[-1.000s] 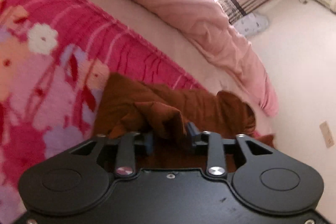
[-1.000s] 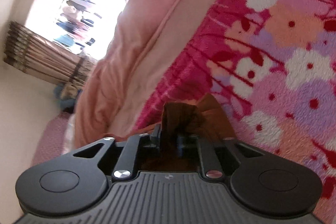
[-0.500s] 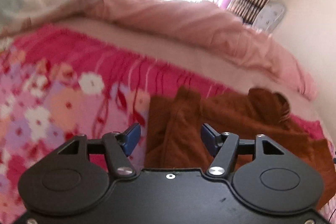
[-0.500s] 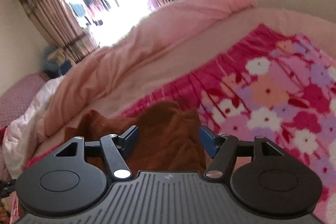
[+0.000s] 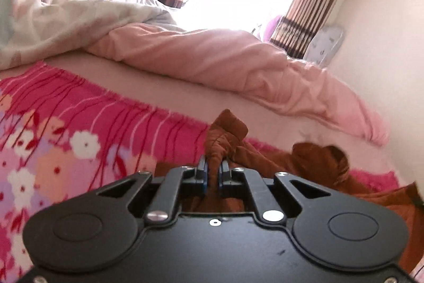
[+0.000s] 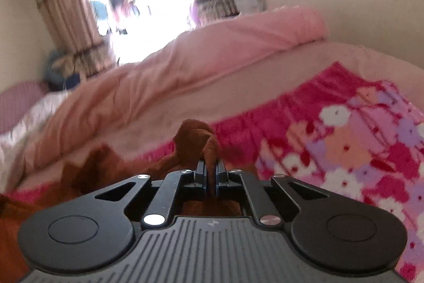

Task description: Fold large clothes

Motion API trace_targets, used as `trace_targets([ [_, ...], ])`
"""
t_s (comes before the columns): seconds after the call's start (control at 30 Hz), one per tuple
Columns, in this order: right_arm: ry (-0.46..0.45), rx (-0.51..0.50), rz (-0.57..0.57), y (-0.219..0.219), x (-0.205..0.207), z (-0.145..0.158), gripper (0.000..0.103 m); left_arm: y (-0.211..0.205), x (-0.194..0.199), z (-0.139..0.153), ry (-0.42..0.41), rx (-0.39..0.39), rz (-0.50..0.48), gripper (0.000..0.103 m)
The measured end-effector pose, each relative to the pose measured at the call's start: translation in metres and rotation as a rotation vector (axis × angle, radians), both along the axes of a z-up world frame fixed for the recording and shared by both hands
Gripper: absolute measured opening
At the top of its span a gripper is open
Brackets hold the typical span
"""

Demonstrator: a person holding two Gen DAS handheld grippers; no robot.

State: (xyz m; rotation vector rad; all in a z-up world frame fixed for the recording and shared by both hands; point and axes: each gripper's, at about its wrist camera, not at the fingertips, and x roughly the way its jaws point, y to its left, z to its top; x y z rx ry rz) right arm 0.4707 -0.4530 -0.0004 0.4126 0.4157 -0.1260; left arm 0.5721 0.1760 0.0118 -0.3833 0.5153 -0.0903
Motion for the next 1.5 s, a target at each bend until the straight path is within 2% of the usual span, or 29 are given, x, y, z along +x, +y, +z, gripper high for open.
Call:
trace_targets([
  [0.1, 0.050, 0.032, -0.010, -0.008, 0.015, -0.005, 0.005, 0.000, 0.018, -0.012, 0.052, 0.012, 0.007, 0.007],
  [0.2, 0.141, 0.053, -0.026, -0.011, 0.033, -0.027, 0.006, 0.000, 0.039, -0.041, 0.172, 0.022, 0.022, 0.010],
  [0.27, 0.168, 0.073, -0.034, -0.012, 0.039, -0.043, 0.006, 0.005, 0.044, -0.060, 0.221, -0.018, 0.026, 0.013],
  [0.37, 0.162, 0.100, -0.032, -0.016, 0.040, -0.053, 0.008, 0.011, 0.040, -0.065, 0.207, -0.063, 0.031, 0.017],
  [0.4, 0.163, 0.105, -0.028, -0.016, 0.039, -0.052, 0.009, 0.012, 0.039, -0.061, 0.208, -0.066, 0.038, 0.024],
  [0.43, 0.162, 0.104, -0.030, -0.016, 0.038, -0.052, 0.014, 0.012, 0.036, -0.056, 0.207, -0.057, 0.052, 0.039],
  [0.47, 0.152, 0.097, -0.040, -0.016, 0.034, -0.049, 0.024, 0.013, 0.031, -0.048, 0.200, -0.028, 0.084, 0.048],
  [0.5, 0.141, 0.085, -0.055, -0.015, 0.030, -0.045, 0.031, 0.014, 0.025, -0.040, 0.187, 0.001, 0.113, 0.052],
  [0.53, 0.129, 0.077, -0.069, -0.014, 0.025, -0.040, 0.044, 0.013, 0.016, -0.030, 0.161, 0.026, 0.115, 0.052],
  [0.57, 0.104, 0.067, -0.081, -0.012, 0.017, -0.033, 0.045, 0.011, 0.007, -0.023, 0.131, 0.047, 0.111, 0.052],
  [0.63, 0.046, 0.024, -0.052, 0.001, -0.001, -0.015, 0.045, -0.005, -0.018, -0.003, 0.069, 0.108, 0.094, 0.052],
  [0.67, 0.020, 0.002, -0.025, 0.009, -0.009, -0.008, 0.045, -0.015, -0.030, 0.004, 0.036, 0.114, 0.068, 0.052],
  [0.73, -0.055, -0.021, 0.050, 0.036, -0.029, 0.007, 0.043, -0.043, -0.051, 0.012, -0.010, 0.078, -0.022, 0.052],
  [0.77, -0.082, -0.018, 0.102, 0.053, -0.037, 0.011, 0.040, -0.057, -0.058, 0.010, -0.019, 0.053, -0.061, 0.052],
  [0.87, -0.126, -0.003, 0.274, 0.117, -0.050, 0.009, 0.034, -0.108, -0.074, -0.005, -0.014, -0.026, -0.192, 0.052],
  [0.93, -0.118, 0.020, 0.349, 0.153, -0.051, -0.001, 0.032, -0.138, -0.079, -0.018, -0.003, -0.019, -0.249, 0.052],
  [1.0, -0.089, 0.048, 0.401, 0.186, -0.047, -0.019, 0.028, -0.159, -0.077, -0.035, 0.038, -0.012, -0.267, 0.052],
  [1.1, -0.032, 0.033, 0.407, 0.209, -0.037, -0.040, 0.026, -0.160, -0.075, -0.049, 0.065, 0.008, -0.253, 0.052],
  [1.27, -0.019, -0.032, 0.346, 0.185, -0.045, -0.041, 0.023, -0.119, -0.080, -0.045, 0.072, 0.075, -0.155, 0.052],
  [1.4, -0.003, -0.051, 0.194, 0.127, -0.057, -0.035, 0.023, -0.069, -0.079, -0.044, 0.081, 0.088, -0.035, 0.052],
  [1.5, 0.006, -0.084, 0.063, 0.083, -0.065, -0.034, 0.024, -0.040, -0.084, -0.047, 0.080, 0.066, 0.012, 0.052],
])
